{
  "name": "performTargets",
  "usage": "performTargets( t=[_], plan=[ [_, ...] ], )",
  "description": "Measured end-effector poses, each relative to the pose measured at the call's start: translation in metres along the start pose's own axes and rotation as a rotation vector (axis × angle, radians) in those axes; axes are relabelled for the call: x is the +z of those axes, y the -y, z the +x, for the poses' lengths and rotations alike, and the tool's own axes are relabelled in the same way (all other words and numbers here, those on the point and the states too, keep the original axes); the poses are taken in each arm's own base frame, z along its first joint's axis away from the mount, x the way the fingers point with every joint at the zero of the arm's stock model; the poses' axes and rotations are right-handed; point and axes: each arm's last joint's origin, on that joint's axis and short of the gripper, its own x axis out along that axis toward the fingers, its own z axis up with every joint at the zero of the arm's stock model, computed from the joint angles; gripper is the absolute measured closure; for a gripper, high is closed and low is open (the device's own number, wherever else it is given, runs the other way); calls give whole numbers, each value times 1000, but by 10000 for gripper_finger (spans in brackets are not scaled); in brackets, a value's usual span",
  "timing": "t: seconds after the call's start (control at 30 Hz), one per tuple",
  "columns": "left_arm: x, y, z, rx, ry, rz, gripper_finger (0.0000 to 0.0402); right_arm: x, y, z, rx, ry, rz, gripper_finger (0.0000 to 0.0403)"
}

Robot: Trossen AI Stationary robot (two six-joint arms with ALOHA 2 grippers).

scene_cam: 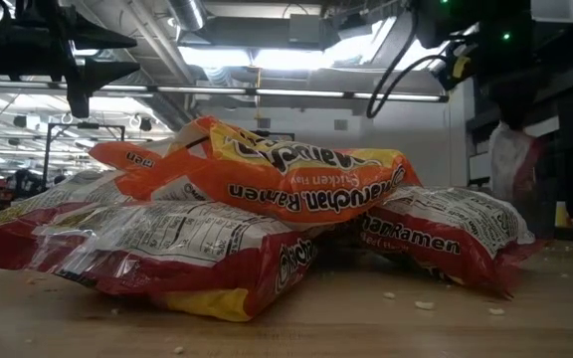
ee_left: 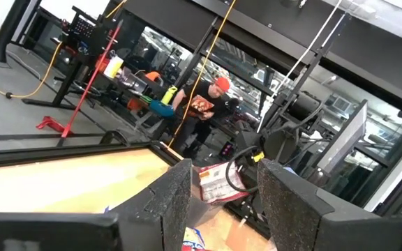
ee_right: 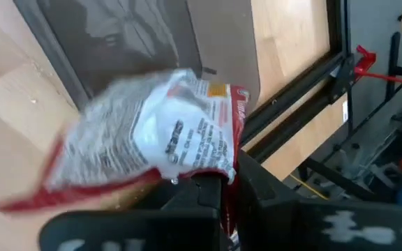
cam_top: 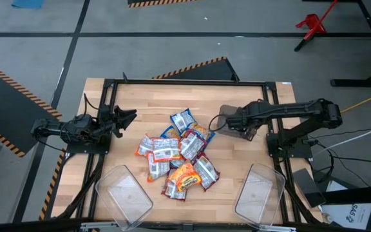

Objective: Sort Maruchan noodles
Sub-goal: Put the red noodle pack into the black bin

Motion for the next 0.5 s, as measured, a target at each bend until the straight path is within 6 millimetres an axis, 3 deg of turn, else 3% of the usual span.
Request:
performTargets(
  t=[0.5],
  plan=[
    [0, -1, 0, 9, -1, 3, 243, 37, -5, 14, 53, 126, -43, 403]
  ],
)
